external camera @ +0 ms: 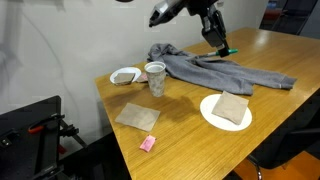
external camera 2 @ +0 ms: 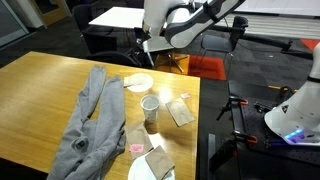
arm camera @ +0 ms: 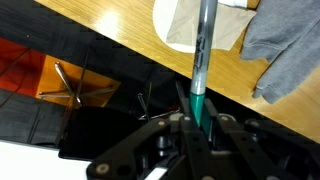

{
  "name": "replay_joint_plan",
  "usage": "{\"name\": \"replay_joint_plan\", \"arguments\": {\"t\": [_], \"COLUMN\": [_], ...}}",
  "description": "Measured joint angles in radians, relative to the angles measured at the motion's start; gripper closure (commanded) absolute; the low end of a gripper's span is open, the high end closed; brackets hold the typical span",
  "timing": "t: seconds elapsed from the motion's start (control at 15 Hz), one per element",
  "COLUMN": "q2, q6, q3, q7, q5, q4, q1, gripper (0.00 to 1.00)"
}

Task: Put the marker in the cup

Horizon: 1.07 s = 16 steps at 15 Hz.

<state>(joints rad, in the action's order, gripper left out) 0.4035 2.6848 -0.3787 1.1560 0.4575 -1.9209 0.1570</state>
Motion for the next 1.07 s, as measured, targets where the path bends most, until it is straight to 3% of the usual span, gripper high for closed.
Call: {"name": "replay_joint_plan", "arguments": {"t": [0.47,0.67,1.0,1.07], "q2": [-0.186,-0.275,-0.414,-0.435], "q6": [-0.023,-0.114,-0.249,-0.258], "q3": [0.065,0.11,0.231,0.253], "q7": [-0.095,-0.097,-0.171,-0.188], "q5": [0.101,0.166,0.178,0.178], "q4": [-0.135,-0.183,-0.256,-0.27], "q1": [0.001,-0.005,-0.042,-0.05], "gripper": [0.96,0.96,0.96,0.85]}}
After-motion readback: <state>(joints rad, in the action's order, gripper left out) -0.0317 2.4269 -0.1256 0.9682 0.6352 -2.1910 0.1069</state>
